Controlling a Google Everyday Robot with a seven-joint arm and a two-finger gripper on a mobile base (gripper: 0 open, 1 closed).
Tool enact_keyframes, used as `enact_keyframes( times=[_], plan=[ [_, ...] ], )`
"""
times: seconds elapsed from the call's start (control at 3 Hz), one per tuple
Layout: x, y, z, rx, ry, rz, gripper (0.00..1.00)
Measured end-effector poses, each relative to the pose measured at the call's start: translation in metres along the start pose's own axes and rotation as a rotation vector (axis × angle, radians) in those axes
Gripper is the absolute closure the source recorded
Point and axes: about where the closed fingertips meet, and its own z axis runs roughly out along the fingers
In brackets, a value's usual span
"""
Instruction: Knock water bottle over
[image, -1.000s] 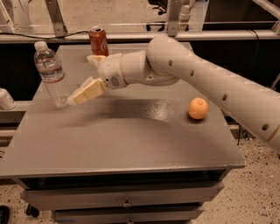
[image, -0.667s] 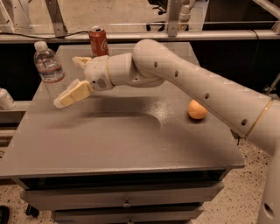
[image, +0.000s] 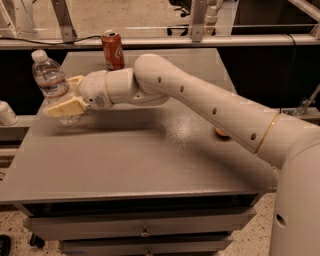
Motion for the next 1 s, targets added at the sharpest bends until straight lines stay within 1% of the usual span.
enact_keyframes(
  times=[0.33, 0.67, 1.0],
  plan=[
    [0.002, 0.0, 0.004, -0.001, -0.007, -0.001, 0.65],
    [0.0, -0.004, -0.007, 0.009, 0.011, -0.011, 0.87],
    [-0.007, -0.012, -0.035, 0.036, 0.072, -0.039, 1.0]
  ],
)
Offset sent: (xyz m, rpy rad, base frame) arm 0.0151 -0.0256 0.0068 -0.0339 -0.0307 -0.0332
